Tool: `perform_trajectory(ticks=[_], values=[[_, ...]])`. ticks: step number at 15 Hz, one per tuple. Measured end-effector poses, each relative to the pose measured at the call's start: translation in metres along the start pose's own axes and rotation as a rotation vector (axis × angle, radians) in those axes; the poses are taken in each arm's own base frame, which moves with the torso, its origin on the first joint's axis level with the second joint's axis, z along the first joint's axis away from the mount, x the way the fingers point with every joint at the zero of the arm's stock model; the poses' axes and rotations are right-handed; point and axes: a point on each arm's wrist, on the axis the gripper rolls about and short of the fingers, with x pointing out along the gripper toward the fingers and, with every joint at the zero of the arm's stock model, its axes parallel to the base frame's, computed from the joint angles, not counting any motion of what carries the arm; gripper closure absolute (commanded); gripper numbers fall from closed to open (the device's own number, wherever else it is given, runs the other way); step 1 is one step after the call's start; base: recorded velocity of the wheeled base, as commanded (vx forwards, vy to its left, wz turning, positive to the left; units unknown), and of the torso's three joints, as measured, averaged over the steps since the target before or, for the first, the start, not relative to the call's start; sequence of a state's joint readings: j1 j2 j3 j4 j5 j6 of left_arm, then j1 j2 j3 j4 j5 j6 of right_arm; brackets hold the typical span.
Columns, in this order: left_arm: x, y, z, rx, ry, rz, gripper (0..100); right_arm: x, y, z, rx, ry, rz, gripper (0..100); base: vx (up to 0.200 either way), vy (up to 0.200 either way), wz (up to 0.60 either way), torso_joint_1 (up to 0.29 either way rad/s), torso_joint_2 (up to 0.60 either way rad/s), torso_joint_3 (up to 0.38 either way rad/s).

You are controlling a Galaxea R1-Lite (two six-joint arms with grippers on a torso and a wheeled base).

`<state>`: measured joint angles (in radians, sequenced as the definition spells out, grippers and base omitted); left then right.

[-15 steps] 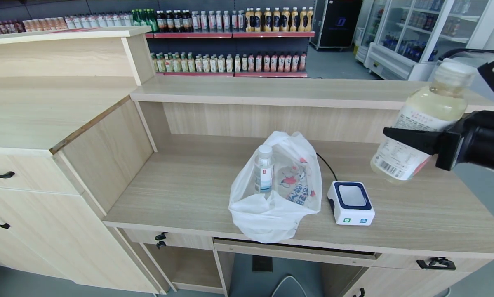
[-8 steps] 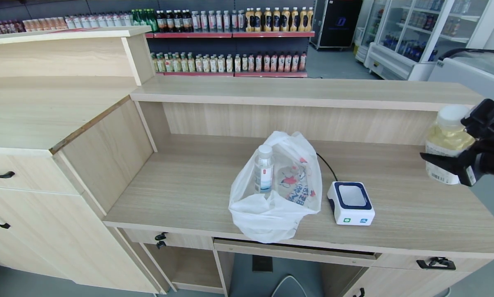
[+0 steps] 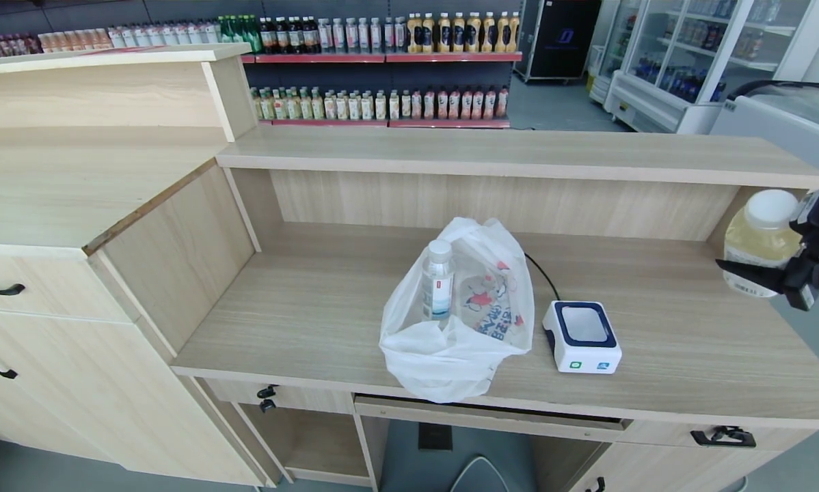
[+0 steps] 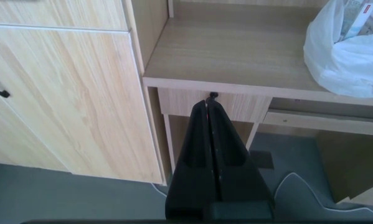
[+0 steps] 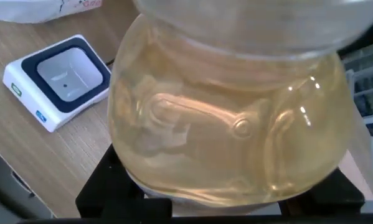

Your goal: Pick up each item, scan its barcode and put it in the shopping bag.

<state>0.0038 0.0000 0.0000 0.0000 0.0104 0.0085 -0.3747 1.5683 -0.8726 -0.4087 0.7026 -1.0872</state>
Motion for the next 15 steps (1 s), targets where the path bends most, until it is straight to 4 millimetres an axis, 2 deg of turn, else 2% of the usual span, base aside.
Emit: perform_trajectory(ticks=[1,7,11,15], values=[[0.0,0.0,0.0,0.0,0.0,-0.001,100,0.001,0.0,-0.004,-0.01,-0.031,0.025,100,0.0,0.0,0.6,0.002,0.01,-0.002],[0.0,0.0,0.0,-0.001,0.0,0.001,100,0.024,0.003,-0.025,-0.055,-0.223,0.172,100,0.0,0.0,0.0,0.0,0.0,0.0],[0.0,0.0,0.0,-0.001,0.0,0.001,100,0.039,0.001,-0.047,-0.107,-0.248,0.199,100,0.0,0.0,0.0,0.0,0.0,0.0],[0.0,0.0,0.0,0.0,0.0,0.0,100,0.05,0.009,-0.065,-0.132,-0.276,0.23,100,0.0,0.0,0.0,0.0,0.0,0.0]])
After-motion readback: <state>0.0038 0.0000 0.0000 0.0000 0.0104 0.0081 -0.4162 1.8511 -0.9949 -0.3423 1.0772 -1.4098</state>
